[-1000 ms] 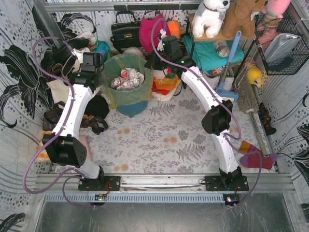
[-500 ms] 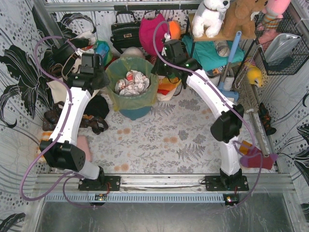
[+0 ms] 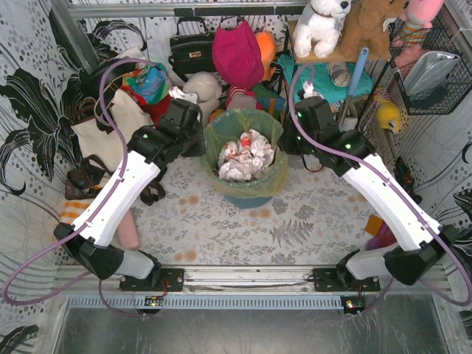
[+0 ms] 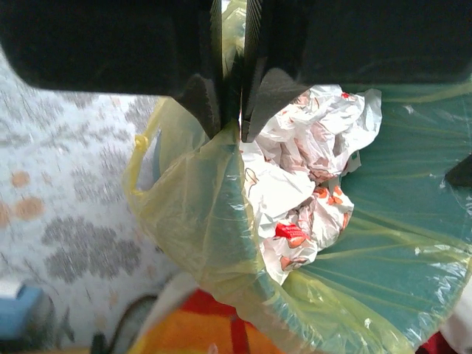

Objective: Tie the trash bag

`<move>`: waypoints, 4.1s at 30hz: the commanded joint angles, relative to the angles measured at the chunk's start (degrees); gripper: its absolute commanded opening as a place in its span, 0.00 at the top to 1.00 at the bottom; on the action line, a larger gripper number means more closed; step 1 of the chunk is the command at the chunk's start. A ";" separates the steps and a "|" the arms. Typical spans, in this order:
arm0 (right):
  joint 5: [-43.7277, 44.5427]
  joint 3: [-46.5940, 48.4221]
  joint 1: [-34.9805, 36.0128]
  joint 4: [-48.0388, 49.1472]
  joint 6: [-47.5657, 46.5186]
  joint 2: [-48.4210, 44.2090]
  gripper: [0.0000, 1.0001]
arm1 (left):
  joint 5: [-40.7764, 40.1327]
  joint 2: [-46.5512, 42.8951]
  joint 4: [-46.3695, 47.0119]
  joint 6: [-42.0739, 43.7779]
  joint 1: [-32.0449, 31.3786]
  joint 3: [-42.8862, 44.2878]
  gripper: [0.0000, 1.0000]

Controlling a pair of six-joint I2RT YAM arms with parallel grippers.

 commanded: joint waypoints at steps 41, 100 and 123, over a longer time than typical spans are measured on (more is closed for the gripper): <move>-1.38 -7.70 4.06 -8.60 7.22 -16.75 0.35 | -6.45 -17.33 -7.90 -18.33 -17.00 -6.46 0.40; -9.94 -46.54 -15.38 11.37 7.91 -30.86 0.32 | 20.81 -31.45 44.93 -31.51 -5.13 -76.35 0.33; -12.67 -51.70 -15.43 11.59 7.73 -30.69 0.32 | 8.32 -22.17 39.09 -23.10 -3.31 -69.85 0.49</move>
